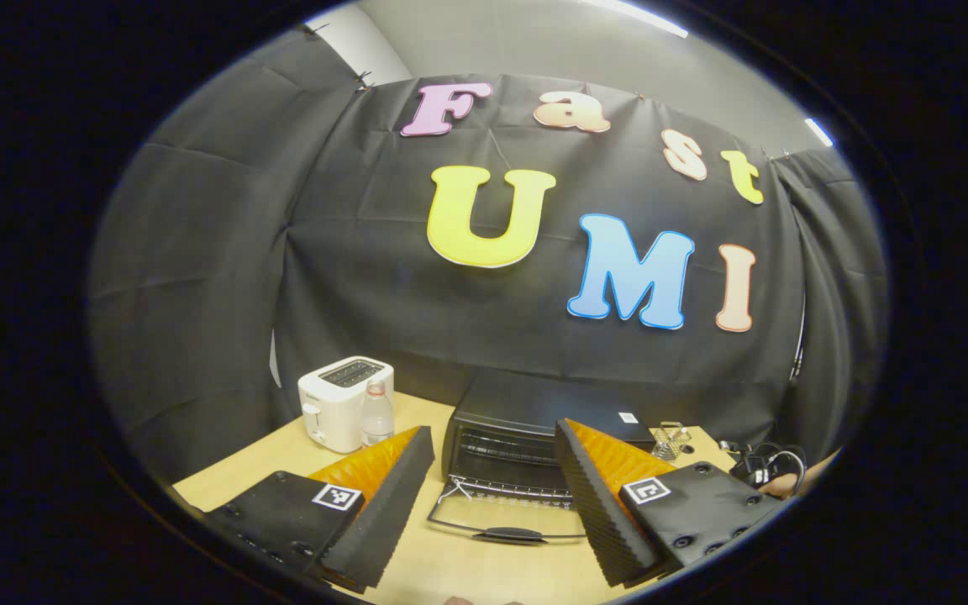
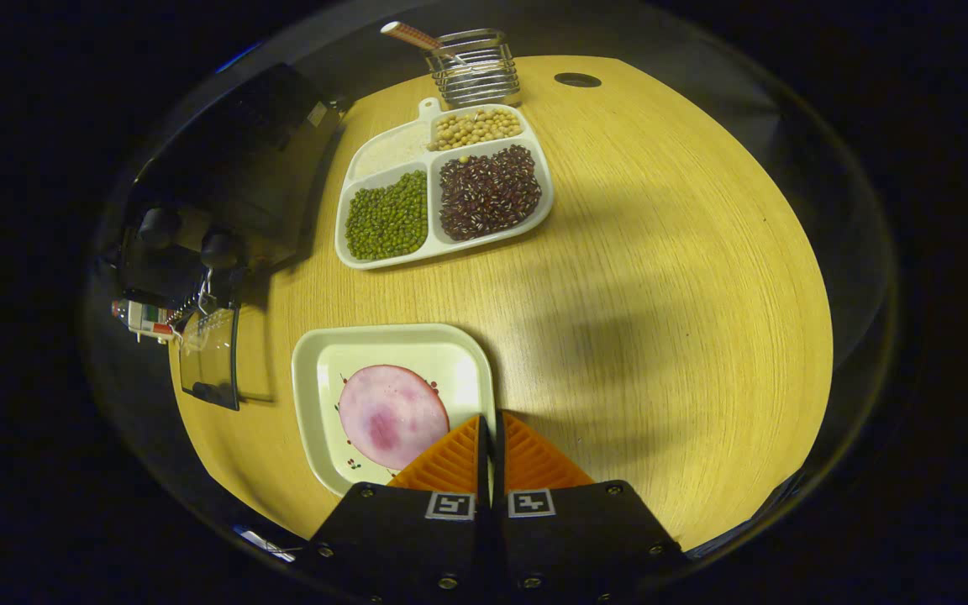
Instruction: Open the electric oven with the left hand, put the food in, and close the electric oven.
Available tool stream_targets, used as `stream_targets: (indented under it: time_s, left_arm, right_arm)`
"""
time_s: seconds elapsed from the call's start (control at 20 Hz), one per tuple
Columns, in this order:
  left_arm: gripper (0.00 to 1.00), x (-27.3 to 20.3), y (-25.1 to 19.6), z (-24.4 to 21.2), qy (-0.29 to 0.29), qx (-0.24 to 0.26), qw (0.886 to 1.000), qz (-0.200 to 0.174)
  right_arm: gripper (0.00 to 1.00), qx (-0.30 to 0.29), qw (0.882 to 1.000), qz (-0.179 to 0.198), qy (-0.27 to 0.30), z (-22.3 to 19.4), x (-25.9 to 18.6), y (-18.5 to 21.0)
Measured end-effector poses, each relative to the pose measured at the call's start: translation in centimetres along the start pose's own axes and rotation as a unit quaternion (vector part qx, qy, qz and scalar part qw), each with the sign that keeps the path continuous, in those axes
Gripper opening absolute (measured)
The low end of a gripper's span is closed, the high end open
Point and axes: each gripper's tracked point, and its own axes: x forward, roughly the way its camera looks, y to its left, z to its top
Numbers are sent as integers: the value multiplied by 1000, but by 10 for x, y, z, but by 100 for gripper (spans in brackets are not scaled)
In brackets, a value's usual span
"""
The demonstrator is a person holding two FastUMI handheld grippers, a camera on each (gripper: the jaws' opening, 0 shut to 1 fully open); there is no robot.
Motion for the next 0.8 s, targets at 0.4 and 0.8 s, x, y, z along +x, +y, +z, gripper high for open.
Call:
stream_targets:
  time_s: [0.4, 0.8]
  left_arm:
    - [100, -4, 4, 7, 1, 6, 1000, -1]
    - [100, -6, -16, 15, -8, 10, 1000, -21]
  right_arm:
    - [0, 133, 981, 142, -13, -17, -13, 4]
    - [0, 166, 960, 218, -50, -29, -32, 15]
